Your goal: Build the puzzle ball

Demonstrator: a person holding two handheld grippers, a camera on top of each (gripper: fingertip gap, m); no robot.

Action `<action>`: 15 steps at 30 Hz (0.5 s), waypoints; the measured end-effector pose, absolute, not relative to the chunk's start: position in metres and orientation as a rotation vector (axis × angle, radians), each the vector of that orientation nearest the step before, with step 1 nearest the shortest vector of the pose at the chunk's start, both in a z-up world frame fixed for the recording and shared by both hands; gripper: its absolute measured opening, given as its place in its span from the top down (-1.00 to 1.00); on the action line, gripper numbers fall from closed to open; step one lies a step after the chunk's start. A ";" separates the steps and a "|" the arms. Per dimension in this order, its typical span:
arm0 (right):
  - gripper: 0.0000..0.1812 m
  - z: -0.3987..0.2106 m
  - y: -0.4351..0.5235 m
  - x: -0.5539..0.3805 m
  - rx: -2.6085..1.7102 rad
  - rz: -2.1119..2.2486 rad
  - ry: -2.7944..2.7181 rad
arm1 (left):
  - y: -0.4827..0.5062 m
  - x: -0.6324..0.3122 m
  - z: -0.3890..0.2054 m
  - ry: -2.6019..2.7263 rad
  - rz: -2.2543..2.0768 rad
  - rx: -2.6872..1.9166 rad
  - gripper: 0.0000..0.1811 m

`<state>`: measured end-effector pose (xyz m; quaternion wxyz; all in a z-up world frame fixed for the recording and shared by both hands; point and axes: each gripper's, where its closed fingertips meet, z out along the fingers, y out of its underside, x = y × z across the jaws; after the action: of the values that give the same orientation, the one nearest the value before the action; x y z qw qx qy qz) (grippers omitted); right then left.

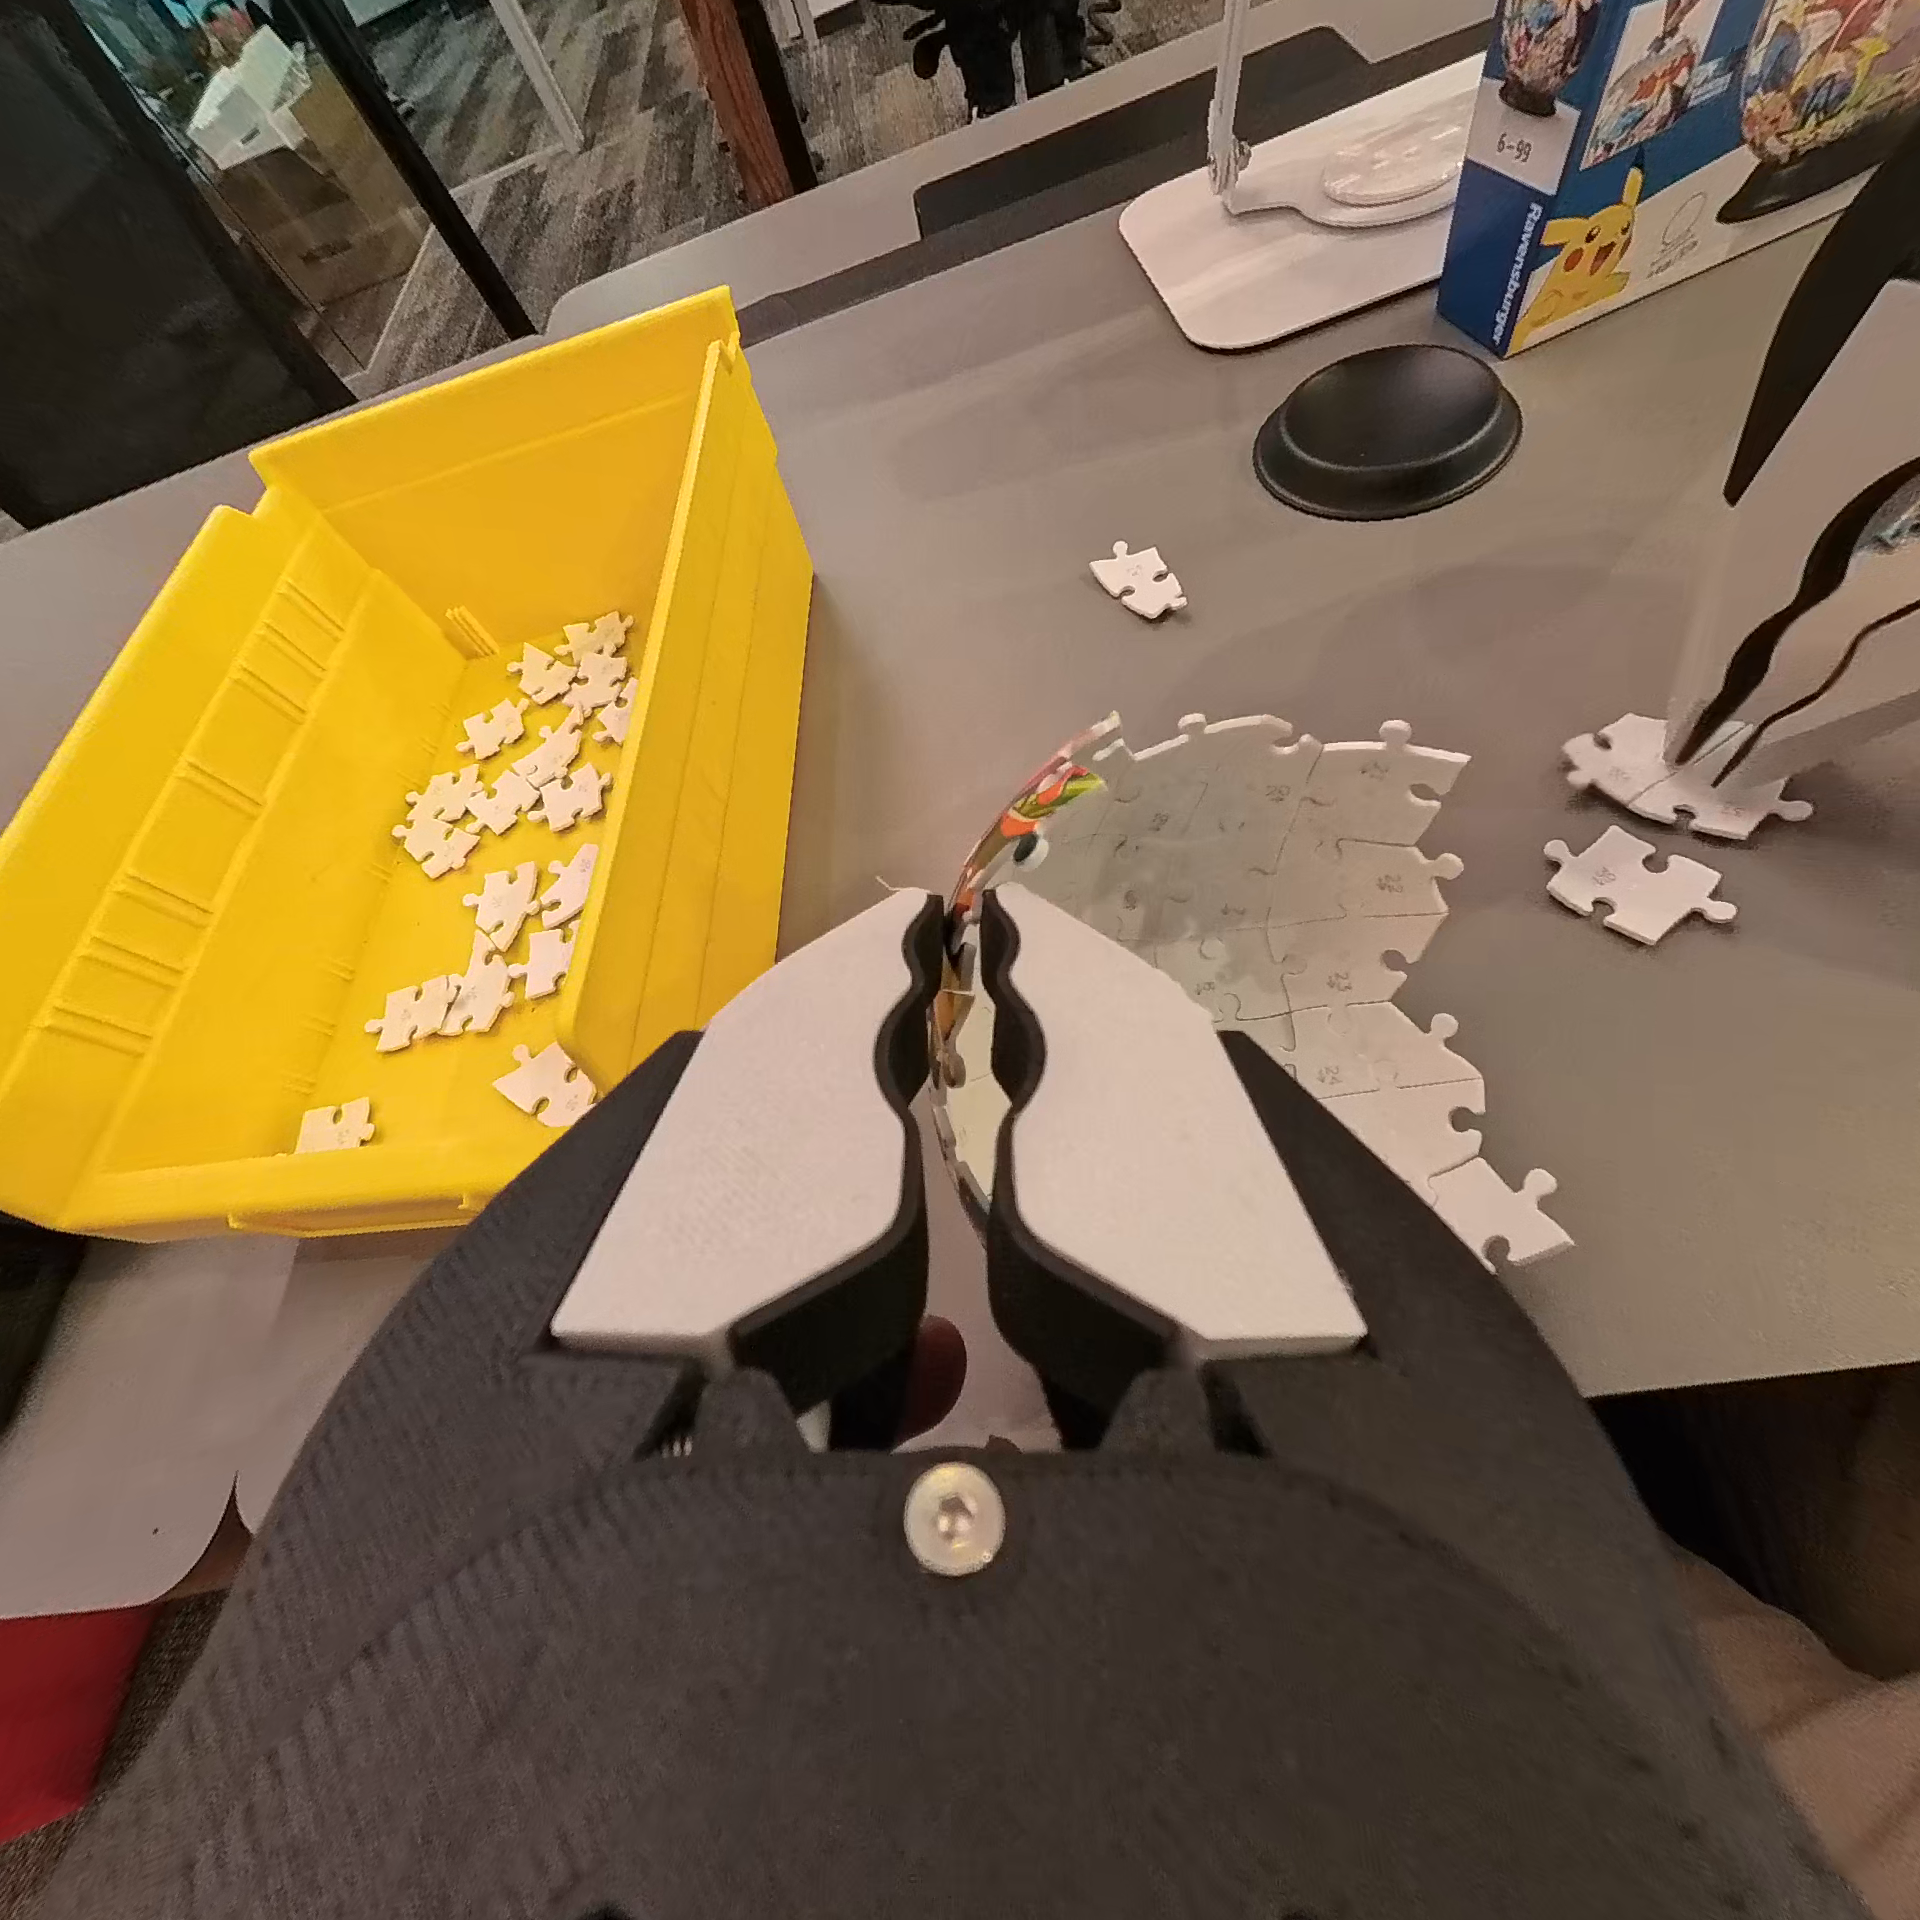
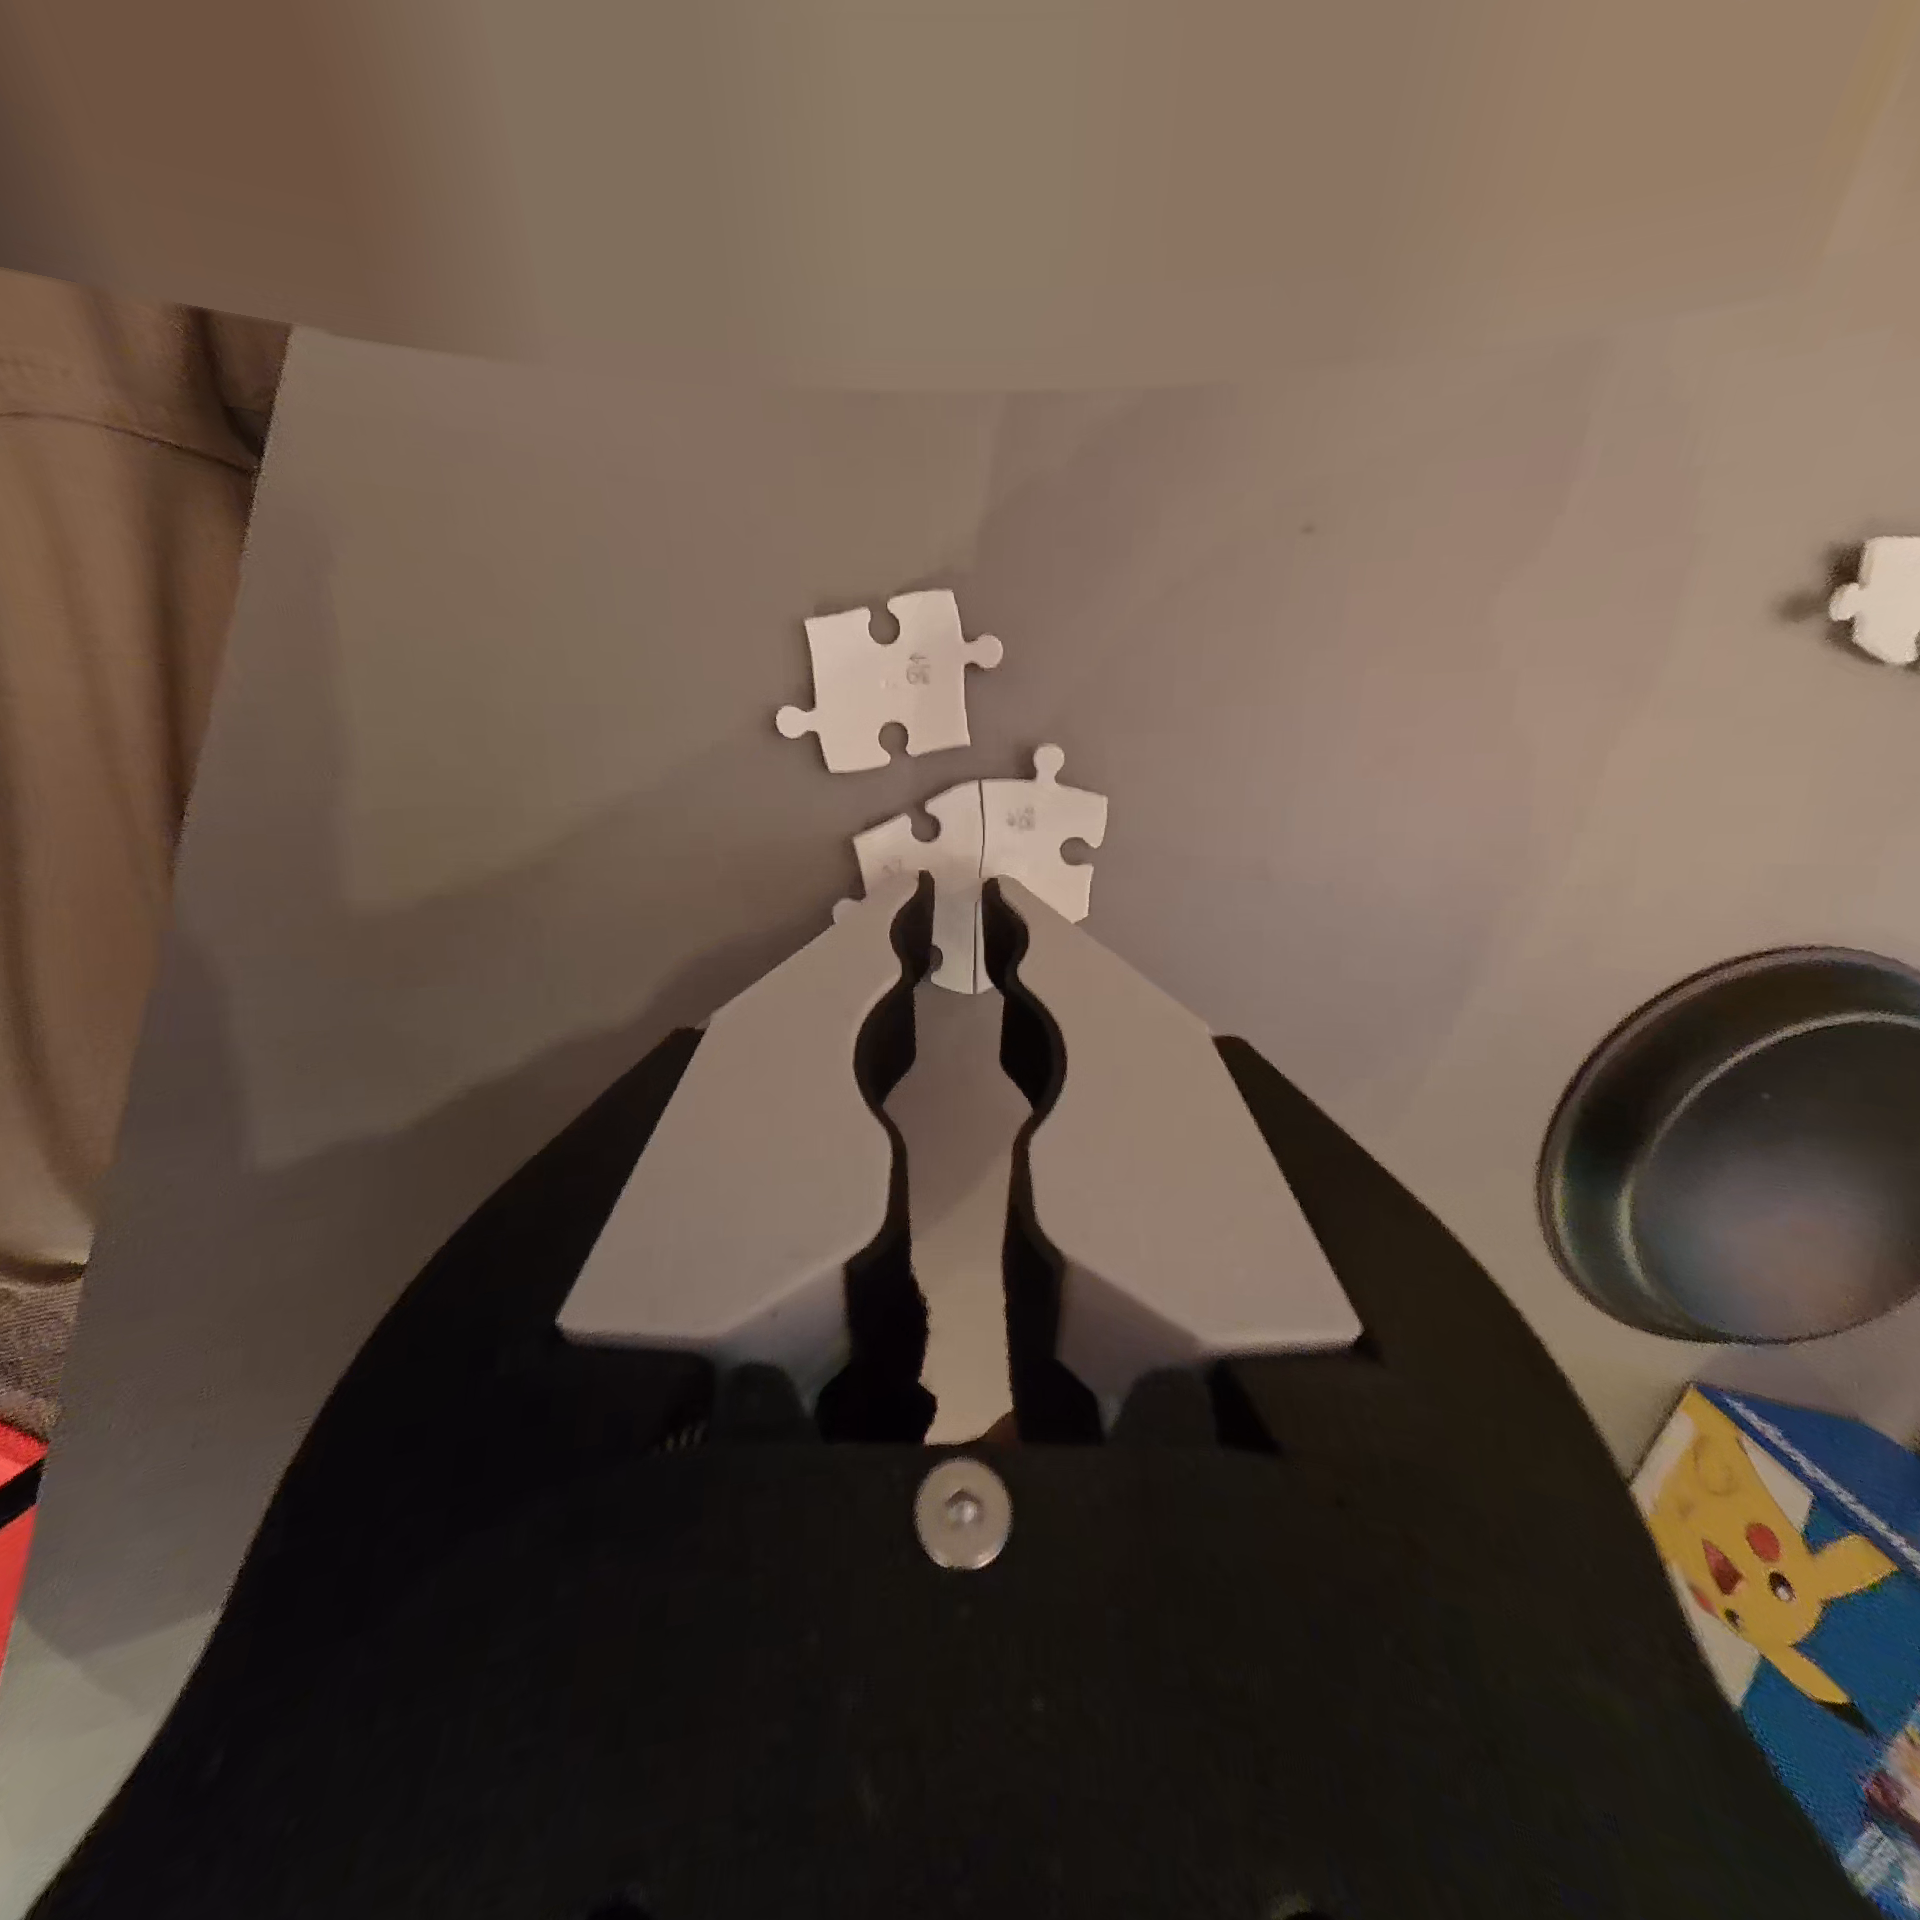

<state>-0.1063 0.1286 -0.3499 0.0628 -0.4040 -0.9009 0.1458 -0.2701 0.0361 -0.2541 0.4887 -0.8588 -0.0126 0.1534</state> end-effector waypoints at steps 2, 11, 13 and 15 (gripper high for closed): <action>0.94 -0.351 0.130 -0.107 -1.249 0.456 -2.713 | 0.036 -0.270 -0.254 -0.032 0.373 -2.087 0.93; 1.00 -0.351 0.131 -0.108 -1.522 0.717 -2.678 | 0.037 -0.269 -0.254 -0.028 0.373 -2.087 0.93; 1.00 -0.351 0.132 -0.108 -1.584 0.742 -2.661 | 0.036 -0.269 -0.253 -0.029 0.374 -2.085 0.93; 1.00 -0.351 0.132 -0.108 -1.654 0.753 -2.649 | 0.036 -0.269 -0.254 -0.026 0.374 -2.086 0.93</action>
<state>-0.1081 0.1315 -0.3509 -0.0355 -0.5145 -0.8241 0.2342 -0.2691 0.0365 -0.2536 0.4891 -0.8584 -0.0109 0.1541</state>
